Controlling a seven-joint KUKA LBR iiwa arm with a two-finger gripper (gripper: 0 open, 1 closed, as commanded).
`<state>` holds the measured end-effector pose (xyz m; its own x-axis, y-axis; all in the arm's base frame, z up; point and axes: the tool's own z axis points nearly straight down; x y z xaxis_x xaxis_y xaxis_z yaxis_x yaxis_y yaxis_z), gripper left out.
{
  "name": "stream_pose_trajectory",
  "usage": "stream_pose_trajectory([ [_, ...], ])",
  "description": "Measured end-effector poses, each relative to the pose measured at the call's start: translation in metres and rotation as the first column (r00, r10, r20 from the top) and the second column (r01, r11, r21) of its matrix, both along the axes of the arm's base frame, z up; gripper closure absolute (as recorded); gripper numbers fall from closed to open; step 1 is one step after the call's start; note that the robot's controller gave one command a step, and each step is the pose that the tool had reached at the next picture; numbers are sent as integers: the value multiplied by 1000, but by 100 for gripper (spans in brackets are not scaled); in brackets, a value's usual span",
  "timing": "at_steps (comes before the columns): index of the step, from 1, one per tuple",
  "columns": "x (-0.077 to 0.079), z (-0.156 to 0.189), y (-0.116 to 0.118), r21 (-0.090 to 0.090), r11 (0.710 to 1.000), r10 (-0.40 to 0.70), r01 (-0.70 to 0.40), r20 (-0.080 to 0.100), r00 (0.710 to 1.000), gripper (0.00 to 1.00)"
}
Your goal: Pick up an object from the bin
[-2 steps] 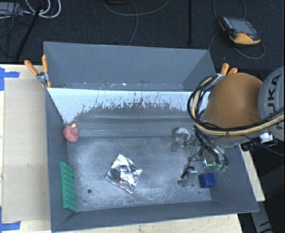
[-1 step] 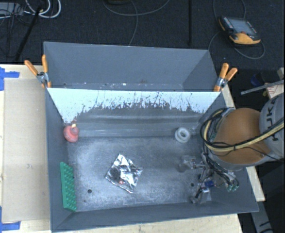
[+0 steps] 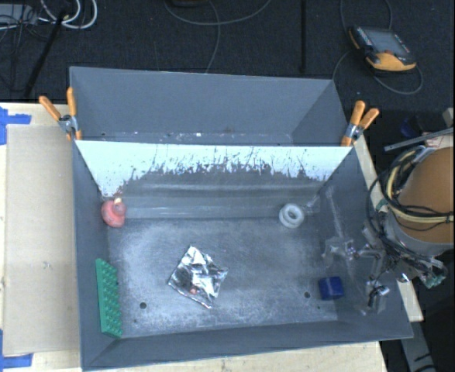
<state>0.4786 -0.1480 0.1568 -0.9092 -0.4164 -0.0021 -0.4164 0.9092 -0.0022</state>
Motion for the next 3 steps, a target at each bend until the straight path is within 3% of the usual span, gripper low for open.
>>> stream_pose_trajectory([
  [1,32,-91,-2,9,1000,-1,1,-8,1000,0],
  [2,32,-88,-3,5,1000,-2,2,-5,1000,100],
  [3,12,-88,27,5,999,32,-32,-8,999,100],
])
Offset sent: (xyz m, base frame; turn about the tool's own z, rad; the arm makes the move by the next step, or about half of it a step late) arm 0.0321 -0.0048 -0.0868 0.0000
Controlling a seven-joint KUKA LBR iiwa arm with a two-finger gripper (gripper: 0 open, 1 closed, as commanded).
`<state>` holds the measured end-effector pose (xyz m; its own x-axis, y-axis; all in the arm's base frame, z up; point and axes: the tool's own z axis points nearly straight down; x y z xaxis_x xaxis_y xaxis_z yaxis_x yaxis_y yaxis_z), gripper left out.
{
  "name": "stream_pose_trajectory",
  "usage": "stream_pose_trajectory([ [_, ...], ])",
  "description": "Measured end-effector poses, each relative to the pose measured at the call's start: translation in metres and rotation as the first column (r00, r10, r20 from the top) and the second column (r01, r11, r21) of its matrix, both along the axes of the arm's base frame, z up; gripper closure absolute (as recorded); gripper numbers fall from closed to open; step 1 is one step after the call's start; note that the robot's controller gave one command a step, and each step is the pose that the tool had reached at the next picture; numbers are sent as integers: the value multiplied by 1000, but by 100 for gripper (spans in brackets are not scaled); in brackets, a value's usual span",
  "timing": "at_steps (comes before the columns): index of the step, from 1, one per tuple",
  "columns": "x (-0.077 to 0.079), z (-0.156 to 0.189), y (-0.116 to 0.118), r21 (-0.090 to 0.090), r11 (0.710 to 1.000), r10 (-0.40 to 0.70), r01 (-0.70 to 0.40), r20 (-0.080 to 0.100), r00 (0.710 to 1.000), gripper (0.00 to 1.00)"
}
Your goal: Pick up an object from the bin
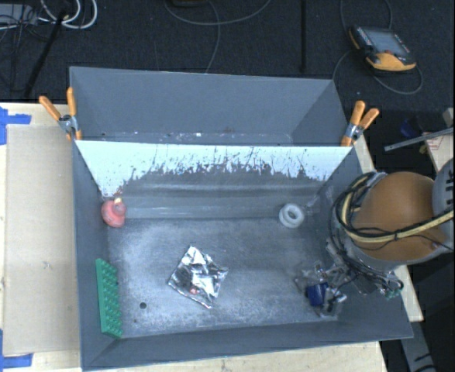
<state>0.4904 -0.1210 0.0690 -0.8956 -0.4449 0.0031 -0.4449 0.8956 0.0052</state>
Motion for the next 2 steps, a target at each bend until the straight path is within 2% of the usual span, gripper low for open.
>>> stream_pose_trajectory([
  [1,-13,124,-13,-5,999,43,-43,12,999,100],
  [2,27,190,-14,-4,808,589,-589,8,808,100],
])
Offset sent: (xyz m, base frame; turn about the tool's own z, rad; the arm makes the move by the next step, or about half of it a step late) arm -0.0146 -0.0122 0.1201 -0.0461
